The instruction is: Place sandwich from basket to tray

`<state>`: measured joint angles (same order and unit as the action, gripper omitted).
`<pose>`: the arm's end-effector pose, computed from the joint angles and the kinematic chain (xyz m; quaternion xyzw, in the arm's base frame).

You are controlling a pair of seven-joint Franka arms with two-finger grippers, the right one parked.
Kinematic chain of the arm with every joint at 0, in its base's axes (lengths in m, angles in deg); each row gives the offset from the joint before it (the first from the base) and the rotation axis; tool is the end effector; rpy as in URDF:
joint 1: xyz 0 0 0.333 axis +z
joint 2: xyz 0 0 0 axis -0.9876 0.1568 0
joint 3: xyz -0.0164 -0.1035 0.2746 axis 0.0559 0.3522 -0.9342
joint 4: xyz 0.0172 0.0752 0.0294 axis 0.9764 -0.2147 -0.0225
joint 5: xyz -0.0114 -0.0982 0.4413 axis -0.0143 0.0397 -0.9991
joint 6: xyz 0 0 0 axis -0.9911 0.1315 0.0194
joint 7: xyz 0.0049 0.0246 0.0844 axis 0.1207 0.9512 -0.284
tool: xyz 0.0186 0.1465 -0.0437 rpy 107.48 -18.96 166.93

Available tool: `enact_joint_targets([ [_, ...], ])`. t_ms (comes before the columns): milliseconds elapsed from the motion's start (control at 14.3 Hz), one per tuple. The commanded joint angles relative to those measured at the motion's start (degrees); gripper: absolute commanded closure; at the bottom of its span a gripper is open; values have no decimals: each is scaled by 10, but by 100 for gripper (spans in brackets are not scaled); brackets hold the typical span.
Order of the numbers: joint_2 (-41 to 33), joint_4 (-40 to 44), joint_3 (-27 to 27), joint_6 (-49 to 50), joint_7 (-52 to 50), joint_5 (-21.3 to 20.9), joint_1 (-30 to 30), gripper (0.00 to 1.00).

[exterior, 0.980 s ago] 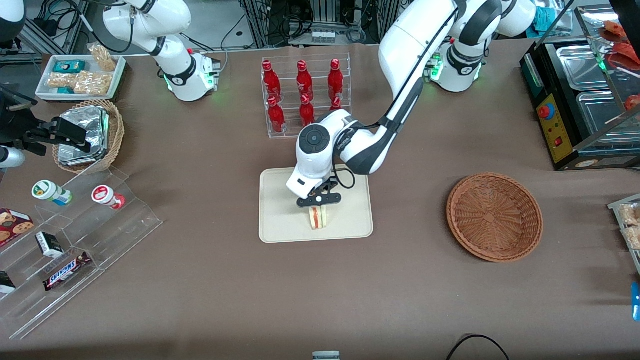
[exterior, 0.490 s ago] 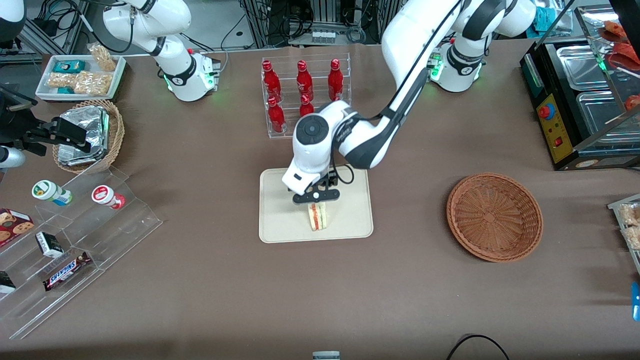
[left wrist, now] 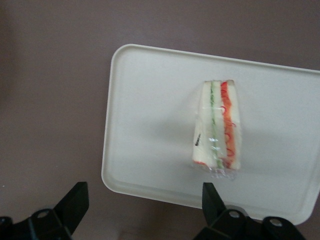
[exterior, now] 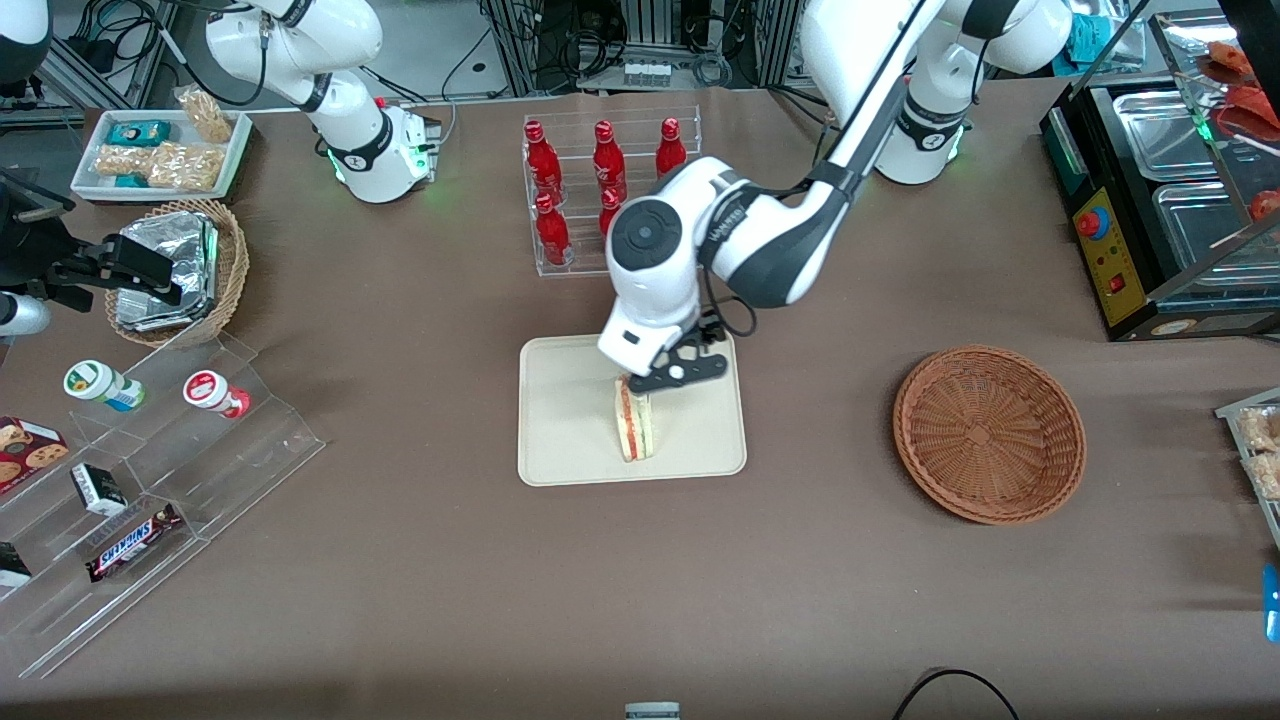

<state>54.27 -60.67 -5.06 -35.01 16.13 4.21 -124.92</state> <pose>0.5468 -0.5024 0.2735 -0.9926 -0.1071 0.0280 0.0507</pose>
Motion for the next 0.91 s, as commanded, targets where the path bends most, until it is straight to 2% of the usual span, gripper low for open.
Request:
enact_joint_targets([
  [0,-64,-79,-7,3,39,-3,31,0],
  [350,-196,-206,-8,16,213,-2,129,0],
  [490,-219,-206,-8,74,302,-2,176,0],
  [840,-283,-199,-7,144,460,-1,285,0],
])
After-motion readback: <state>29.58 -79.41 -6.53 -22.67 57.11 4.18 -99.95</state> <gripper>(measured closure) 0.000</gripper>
